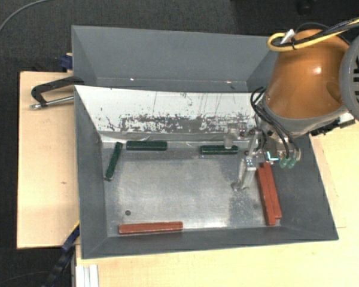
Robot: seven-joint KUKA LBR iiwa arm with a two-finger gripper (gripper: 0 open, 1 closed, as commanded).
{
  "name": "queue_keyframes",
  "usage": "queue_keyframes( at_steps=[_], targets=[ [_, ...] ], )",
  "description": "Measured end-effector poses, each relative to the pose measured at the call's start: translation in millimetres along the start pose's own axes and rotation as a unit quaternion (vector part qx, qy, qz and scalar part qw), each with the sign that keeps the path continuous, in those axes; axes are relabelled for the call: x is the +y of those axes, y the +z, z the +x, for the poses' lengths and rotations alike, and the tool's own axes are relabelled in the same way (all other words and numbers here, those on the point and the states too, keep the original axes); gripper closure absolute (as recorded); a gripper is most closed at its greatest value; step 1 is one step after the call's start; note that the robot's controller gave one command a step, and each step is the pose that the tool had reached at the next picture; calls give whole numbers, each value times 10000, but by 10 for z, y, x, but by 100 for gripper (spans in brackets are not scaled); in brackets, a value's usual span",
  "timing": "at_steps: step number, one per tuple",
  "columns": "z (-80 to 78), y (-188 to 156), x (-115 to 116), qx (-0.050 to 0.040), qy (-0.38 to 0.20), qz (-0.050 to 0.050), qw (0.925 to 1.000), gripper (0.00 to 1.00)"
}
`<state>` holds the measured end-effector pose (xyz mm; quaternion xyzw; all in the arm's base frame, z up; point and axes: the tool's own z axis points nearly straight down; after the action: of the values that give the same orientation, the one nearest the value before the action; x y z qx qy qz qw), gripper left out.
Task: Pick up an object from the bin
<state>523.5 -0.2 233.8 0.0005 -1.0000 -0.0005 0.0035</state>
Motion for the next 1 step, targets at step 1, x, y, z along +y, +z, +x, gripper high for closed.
queue_keyframes(
  at_steps=[1],
  targets=[
    [30,178,-781,-24,50,15,10000,0]
  ],
)
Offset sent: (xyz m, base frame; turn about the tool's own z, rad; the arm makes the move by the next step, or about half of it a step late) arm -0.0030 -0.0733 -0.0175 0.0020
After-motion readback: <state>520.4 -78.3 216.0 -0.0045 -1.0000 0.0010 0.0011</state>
